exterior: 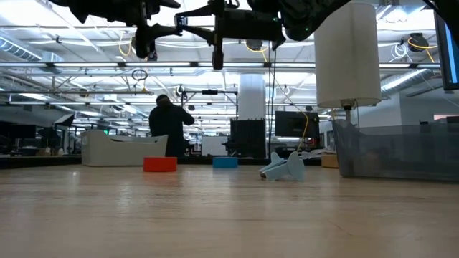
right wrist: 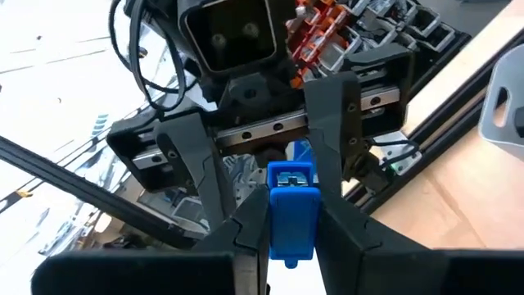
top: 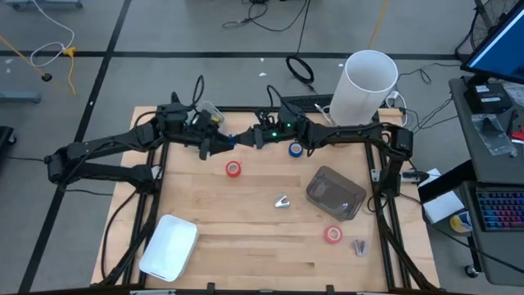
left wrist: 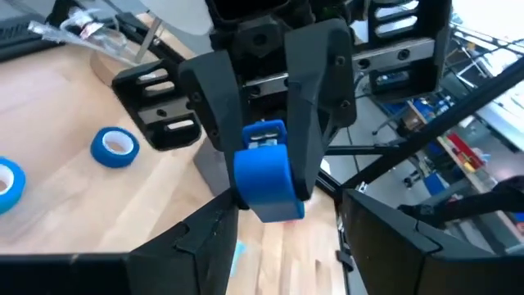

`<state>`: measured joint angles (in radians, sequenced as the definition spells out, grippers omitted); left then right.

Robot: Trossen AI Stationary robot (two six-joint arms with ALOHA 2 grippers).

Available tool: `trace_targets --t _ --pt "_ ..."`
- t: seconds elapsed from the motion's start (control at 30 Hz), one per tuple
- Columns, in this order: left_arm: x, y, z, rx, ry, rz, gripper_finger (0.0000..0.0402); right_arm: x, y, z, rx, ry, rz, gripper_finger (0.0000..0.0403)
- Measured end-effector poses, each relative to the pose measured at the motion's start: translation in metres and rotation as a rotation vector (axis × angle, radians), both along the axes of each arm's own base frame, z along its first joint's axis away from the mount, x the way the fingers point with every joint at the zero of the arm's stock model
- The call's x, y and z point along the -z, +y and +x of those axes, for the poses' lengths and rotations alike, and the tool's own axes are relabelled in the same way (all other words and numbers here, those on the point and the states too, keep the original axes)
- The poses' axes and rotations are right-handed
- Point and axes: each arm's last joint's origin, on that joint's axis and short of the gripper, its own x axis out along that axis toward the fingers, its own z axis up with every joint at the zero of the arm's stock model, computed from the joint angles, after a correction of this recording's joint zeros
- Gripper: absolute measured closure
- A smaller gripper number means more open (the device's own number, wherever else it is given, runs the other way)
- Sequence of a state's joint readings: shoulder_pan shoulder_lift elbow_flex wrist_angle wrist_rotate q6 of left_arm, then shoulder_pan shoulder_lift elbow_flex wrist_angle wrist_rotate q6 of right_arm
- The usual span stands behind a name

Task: Pick and place Stapler, Stapler remover, tape
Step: Put the small blue stapler into the gray bin

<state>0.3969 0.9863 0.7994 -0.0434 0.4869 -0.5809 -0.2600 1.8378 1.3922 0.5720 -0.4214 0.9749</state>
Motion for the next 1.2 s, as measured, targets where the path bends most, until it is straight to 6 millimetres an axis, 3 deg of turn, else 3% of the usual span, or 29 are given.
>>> trace_targets --t 1.2 --pt "0.003 0.004 0.003 -0.044 0.015 0.010 0.0186 0.002 0.013 0.003 -0.010 0.037 0.013 0.0344"
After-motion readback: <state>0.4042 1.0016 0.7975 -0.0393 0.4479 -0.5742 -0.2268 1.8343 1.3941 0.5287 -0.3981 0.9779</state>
